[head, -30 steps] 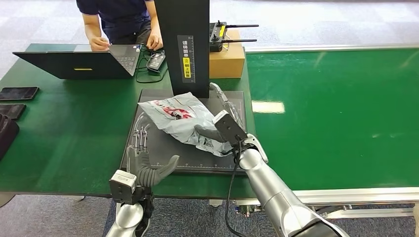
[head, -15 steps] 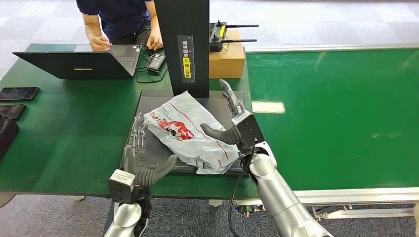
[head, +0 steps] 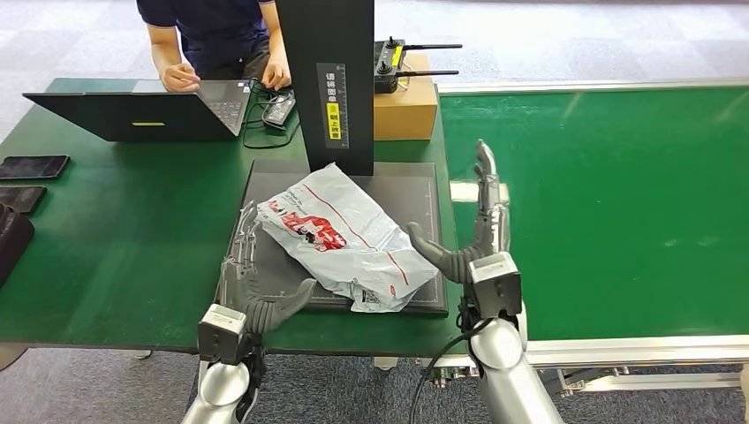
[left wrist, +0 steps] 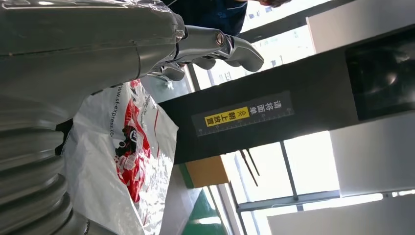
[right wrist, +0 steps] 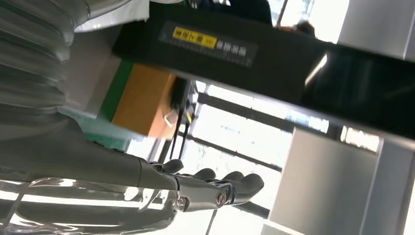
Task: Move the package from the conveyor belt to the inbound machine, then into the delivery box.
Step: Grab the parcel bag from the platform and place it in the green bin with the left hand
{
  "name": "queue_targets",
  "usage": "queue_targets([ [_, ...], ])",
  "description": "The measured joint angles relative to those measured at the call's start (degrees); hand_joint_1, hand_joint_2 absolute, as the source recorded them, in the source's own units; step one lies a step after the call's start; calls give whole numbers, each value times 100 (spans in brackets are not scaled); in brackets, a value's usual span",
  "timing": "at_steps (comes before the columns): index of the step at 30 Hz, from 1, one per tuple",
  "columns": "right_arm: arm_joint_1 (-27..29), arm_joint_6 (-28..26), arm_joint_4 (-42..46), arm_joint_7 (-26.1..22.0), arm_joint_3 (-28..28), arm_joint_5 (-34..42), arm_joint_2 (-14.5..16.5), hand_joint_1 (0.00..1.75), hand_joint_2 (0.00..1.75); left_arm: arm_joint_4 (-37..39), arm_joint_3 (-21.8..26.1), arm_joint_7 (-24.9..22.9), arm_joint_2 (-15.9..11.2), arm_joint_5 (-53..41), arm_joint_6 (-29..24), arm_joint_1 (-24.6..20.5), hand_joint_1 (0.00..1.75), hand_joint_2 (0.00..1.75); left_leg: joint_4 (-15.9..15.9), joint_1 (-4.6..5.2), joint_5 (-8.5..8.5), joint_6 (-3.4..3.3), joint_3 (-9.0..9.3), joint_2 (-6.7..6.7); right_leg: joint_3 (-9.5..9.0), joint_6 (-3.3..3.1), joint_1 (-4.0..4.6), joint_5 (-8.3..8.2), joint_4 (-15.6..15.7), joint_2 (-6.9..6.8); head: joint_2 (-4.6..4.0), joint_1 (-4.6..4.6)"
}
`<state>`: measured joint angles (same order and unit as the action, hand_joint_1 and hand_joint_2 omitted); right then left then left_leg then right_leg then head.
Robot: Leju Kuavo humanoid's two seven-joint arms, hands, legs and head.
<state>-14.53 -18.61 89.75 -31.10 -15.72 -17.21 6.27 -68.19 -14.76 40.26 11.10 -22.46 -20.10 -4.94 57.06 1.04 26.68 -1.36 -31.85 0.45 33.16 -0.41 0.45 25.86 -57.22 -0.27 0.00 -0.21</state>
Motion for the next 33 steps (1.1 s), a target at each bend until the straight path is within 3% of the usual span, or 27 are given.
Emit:
queue_targets([
  [6,521,-108,606,47,219,-153,0,0,175,-13,178,-8,26,-430,97,-24,0,175,0,0,0,0,2,2,-1,0,0,0,0,1,0,-1],
  [21,1376,576,598,-70,662,-216,4,0,175,-2,382,-128,-7,-1406,251,-291,0,175,-1,0,0,0,2,0,-2,0,0,0,0,0,0,0],
  [27,1389,734,499,-70,680,-296,33,0,175,94,297,-467,-137,-2082,337,-622,0,175,-1,0,-2,0,4,0,-4,0,0,-1,0,-1,0,0],
  [33,1384,843,397,-92,745,-259,42,0,175,525,12,-752,-347,-2535,453,-1284,0,175,-1,0,-3,-1,3,0,-4,0,0,-2,-1,-1,0,0],
])
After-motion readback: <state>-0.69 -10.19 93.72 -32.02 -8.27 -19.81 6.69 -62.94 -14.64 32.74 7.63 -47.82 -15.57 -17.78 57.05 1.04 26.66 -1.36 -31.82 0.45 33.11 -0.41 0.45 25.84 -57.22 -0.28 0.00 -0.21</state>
